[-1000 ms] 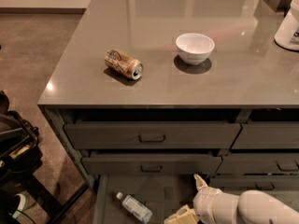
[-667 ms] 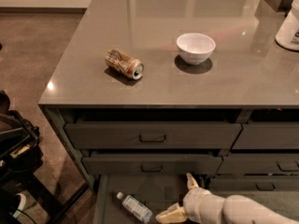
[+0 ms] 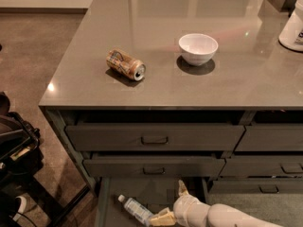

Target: Pick blue plastic bottle from bottom drawer and place on counter

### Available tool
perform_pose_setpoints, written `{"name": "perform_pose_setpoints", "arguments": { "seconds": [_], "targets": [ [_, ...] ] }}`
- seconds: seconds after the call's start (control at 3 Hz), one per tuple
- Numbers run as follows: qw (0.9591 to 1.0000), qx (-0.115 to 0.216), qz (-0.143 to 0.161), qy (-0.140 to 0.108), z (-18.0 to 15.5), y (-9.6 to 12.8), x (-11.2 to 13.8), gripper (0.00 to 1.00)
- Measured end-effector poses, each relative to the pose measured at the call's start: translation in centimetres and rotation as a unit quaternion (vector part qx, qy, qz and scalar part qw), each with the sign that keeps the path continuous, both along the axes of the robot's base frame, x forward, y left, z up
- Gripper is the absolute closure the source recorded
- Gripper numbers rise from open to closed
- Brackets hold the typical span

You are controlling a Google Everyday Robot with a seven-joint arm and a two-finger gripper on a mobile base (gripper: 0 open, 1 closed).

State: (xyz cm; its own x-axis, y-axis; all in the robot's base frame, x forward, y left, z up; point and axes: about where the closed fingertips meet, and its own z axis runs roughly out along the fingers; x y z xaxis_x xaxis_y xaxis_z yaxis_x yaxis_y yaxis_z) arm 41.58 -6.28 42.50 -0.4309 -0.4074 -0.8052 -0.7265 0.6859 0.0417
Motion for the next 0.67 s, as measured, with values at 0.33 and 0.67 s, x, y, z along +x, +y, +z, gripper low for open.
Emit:
{"name": "perform_pose_setpoints", "arguments": {
  "seconds": [0.33,0.67],
  "targets": [
    [0.9999,0.008,-0.006,0.0,-0.6,0.3,0.0,0.0],
    [0.9992,0.013,-0.021,-0.03,-3.0,0.7,2.1,0.0]
  ]
}}
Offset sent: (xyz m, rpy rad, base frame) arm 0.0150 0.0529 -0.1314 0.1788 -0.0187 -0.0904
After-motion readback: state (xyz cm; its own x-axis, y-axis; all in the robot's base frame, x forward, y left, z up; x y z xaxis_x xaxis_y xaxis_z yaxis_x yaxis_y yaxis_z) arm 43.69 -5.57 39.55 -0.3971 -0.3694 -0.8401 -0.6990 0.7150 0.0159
